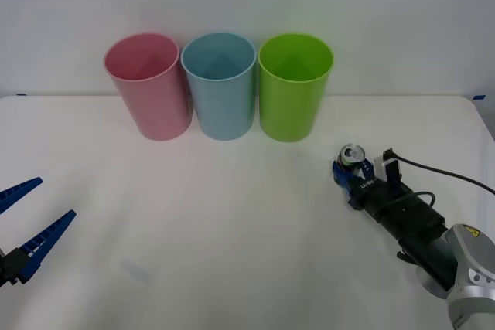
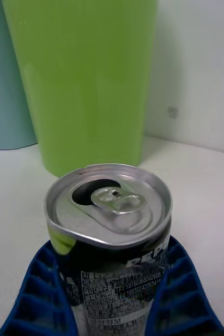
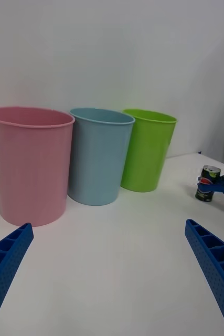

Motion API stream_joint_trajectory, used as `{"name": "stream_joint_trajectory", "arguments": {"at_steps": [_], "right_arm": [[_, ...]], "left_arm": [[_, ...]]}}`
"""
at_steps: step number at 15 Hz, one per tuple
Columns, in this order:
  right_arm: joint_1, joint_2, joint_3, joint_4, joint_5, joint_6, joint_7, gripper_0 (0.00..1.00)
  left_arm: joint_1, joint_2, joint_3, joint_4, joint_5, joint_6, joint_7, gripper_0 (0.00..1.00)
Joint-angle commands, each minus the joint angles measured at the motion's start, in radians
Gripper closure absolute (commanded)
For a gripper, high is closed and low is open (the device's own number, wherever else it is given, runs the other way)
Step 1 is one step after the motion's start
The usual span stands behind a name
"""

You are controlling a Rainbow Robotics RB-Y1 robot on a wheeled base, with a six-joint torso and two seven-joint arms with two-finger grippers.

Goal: Grasp the object on the table and drop it into the matching bin: aluminum can to the light blue bin, PET bottle to the pink bin.

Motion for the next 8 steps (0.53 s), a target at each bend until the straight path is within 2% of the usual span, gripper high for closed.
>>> {"name": "stream_joint_trajectory", "arguments": {"at_steps": [1, 8], "right_arm": [[0.002, 0.0, -0.001, 0.0, -0.005, -0.005, 0.008, 1.0], [0.011, -0.006, -0.003, -0.005, -0.028, -0.071, 0.003, 1.0]], "left_arm": [[0.0, 0.0, 0.0, 0.0, 0.0, 0.0, 0.0, 0.0], [0.0, 0.0, 0.0, 0.0, 0.0, 0.0, 0.0, 0.0]]}}
